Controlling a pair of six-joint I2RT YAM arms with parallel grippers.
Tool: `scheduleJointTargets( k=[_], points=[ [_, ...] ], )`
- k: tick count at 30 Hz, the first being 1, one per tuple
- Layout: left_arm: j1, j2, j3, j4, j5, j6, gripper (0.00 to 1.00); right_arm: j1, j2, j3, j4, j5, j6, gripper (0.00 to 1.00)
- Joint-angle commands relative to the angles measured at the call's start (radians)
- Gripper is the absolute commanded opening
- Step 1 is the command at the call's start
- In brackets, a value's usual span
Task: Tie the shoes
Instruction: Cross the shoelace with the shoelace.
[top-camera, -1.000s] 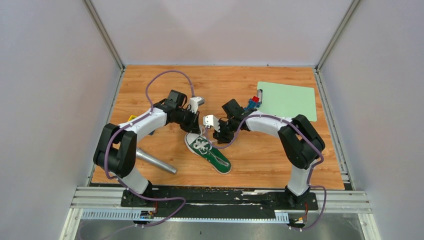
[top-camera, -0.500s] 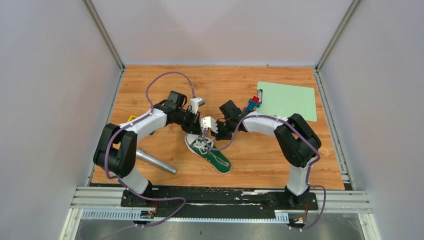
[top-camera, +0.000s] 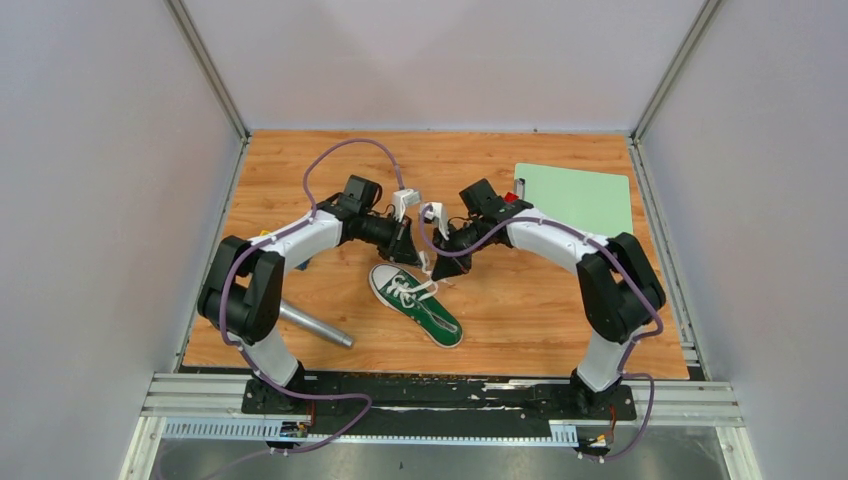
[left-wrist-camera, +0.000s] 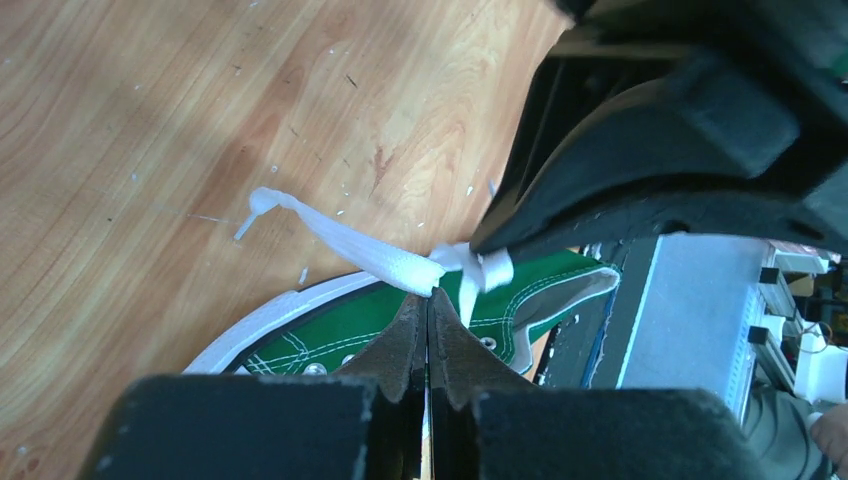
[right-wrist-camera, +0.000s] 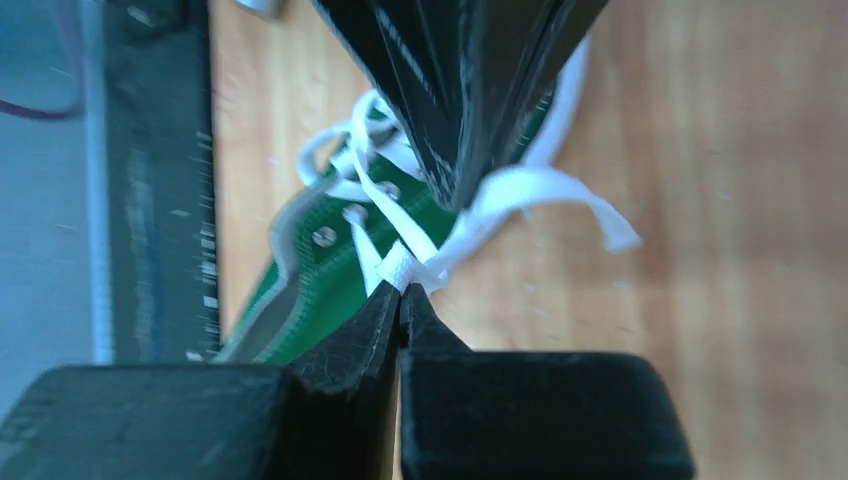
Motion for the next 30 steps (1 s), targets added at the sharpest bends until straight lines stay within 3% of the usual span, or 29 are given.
scheduleJointTargets(
  k=[1,5,13,16,19,27,30],
  points=[
    [-0.007,-0.019,0.027,-0.011,-0.011,0.016,0.0,-0.031,0.107,0.089,-0.057,-0.367,0.278,0.0],
    [-0.007,-0.04,0.002,-0.005,-0.023,0.013,0.0,-0.037,0.13,0.108,-0.031,-0.469,0.353,0.0],
    [0.003,-0.055,0.003,-0.046,-0.023,0.013,0.0,-0.037,0.09,0.023,0.18,-0.518,0.463,0.0],
    [0.014,-0.049,-0.002,-0.06,-0.024,0.011,0.0,-0.036,0.067,-0.015,0.31,-0.52,0.588,0.0],
    [0.028,-0.044,0.002,-0.072,-0.019,0.009,0.0,-0.027,0.055,-0.036,0.409,-0.462,0.683,0.0],
    [0.07,-0.079,0.012,-0.143,0.013,0.018,0.01,-0.019,0.012,-0.069,0.438,-0.268,0.692,0.0],
    [0.073,-0.092,-0.007,-0.146,0.071,0.057,0.17,-0.02,-0.006,-0.077,0.428,-0.224,0.688,0.0]
  ],
)
